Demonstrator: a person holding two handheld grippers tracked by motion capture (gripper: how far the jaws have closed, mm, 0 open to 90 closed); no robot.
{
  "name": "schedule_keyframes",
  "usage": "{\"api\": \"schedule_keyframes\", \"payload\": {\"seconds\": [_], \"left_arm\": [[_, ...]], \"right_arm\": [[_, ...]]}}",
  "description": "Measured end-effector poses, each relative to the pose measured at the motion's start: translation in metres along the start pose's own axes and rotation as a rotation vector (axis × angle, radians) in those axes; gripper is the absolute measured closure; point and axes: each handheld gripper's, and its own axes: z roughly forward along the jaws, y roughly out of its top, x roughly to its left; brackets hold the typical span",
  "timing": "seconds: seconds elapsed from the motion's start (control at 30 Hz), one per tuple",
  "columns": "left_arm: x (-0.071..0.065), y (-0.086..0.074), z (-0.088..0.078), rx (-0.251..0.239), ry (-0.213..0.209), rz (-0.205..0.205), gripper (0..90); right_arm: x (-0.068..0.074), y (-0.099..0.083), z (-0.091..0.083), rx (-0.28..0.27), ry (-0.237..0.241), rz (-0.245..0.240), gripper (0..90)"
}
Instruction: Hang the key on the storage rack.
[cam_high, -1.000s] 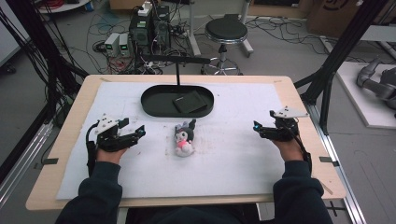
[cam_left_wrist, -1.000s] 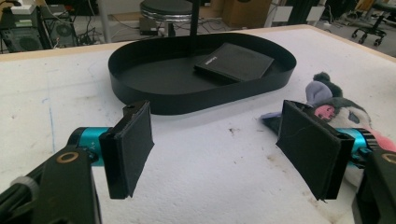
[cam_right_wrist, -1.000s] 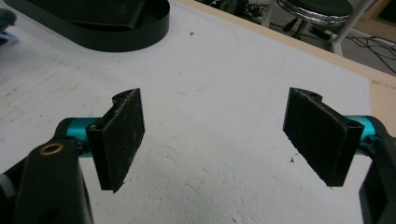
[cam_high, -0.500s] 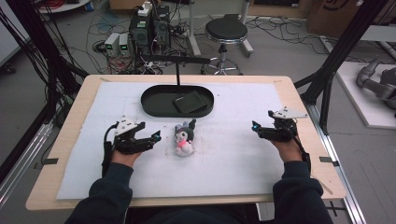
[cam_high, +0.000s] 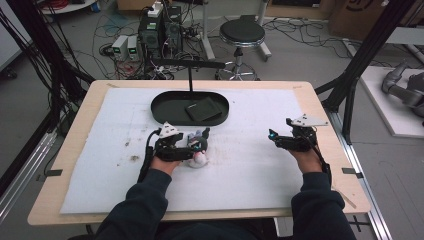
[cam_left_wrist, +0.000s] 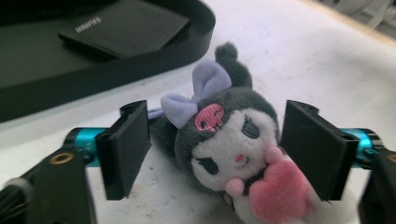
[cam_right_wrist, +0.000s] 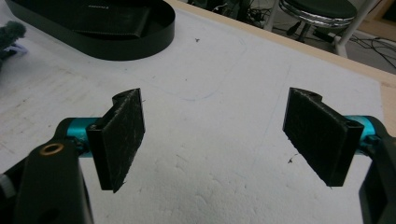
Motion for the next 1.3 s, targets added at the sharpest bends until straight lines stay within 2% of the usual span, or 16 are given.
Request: {"api": "schedule_keyframes", "payload": {"seconds": [0.13,0.17,0.23,0.3,0.4,0.5,0.57,0.6,0.63,0.73,0.83,1.0,1.13,1.3], "left_arm": [[-0.006,-0.002,0.015,0.082,0.008,0.016,19.7],[-0.007,-0.002,0.018,0.088,-0.005,0.004,17.6],[-0.007,-0.002,0.021,0.096,0.0,-0.005,16.7],[-0.007,-0.002,0.022,0.103,-0.002,0.002,16.7],[-0.01,-0.003,0.027,0.129,-0.047,-0.012,16.7],[-0.018,-0.003,0.038,0.186,-0.113,0.008,16.2],[-0.025,-0.001,0.041,0.199,-0.12,0.046,19.4],[-0.027,-0.001,0.042,0.197,-0.134,0.051,28.7],[-0.028,0.0,0.042,0.202,-0.123,0.054,29.5],[-0.026,0.001,0.039,0.207,-0.129,0.044,33.4],[-0.024,0.002,0.035,0.204,-0.112,0.068,35.9],[-0.018,0.004,0.023,0.172,-0.112,0.111,38.1],[-0.006,0.01,0.007,0.11,-0.112,0.102,38.3],[0.02,0.02,-0.018,0.036,-0.091,0.07,38.3]], "right_arm": [[-0.002,0.0,-0.001,0.005,-0.006,0.006,21.4],[-0.002,0.0,-0.001,0.003,-0.009,0.009,21.4],[-0.003,0.0,-0.002,-0.002,-0.011,0.01,21.5],[-0.003,0.0,-0.001,0.0,-0.01,0.013,21.5],[-0.002,-0.001,-0.001,0.004,-0.007,0.016,21.5],[-0.001,0.0,0.0,0.006,-0.007,0.01,21.7],[-0.001,0.0,-0.001,0.001,-0.009,0.004,21.8],[-0.001,0.0,-0.001,0.001,-0.008,0.001,21.8],[-0.001,0.0,-0.002,0.003,-0.01,0.009,21.8],[-0.003,0.0,-0.003,-0.002,-0.012,0.014,21.8],[-0.004,-0.001,-0.003,-0.003,-0.012,0.022,21.8],[-0.004,-0.001,-0.004,-0.007,-0.012,0.023,21.8],[-0.004,-0.001,-0.004,-0.007,-0.012,0.022,21.8],[-0.003,-0.001,-0.004,-0.006,-0.009,0.02,21.8]]}}
